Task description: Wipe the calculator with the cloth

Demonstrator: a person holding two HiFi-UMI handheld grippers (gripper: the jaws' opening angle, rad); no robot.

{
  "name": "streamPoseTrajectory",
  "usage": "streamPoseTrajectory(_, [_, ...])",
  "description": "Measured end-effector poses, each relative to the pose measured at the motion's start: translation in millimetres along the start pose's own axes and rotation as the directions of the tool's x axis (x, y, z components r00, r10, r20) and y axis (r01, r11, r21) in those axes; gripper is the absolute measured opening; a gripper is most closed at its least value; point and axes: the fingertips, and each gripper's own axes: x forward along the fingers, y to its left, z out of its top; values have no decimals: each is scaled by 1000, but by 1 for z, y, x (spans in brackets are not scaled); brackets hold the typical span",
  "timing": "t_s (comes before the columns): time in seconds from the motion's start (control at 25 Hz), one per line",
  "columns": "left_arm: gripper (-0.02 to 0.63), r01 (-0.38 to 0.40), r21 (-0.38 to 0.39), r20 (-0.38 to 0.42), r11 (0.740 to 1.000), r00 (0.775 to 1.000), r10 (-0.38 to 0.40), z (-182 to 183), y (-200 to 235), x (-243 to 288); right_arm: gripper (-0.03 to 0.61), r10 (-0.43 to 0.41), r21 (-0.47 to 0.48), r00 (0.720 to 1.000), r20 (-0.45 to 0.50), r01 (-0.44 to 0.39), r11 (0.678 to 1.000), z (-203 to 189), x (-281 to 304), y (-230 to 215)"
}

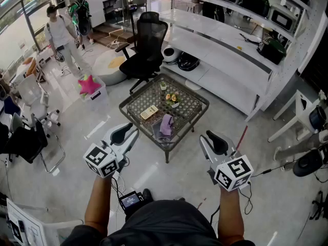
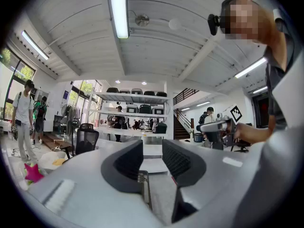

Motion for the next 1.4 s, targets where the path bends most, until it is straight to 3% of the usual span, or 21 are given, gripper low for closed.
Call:
streamPoseTrajectory(0.52, [141,26,-5,-4,1000,1000,-26,-4,32,-5,87,-26,-3,1000,-16,26,1000,-3,31,9])
streamPoseTrajectory(1.04, [141,70,-46,-14,996,997,-71,-24,91,-22,87,-88,57,996,-18,89,994,-12,82,31])
streamPoseTrajectory(1.4, [141,85,-75,6,994,996,-84,-28,135,-38,87,-93,37,995,-43,94,995,-9,123,59])
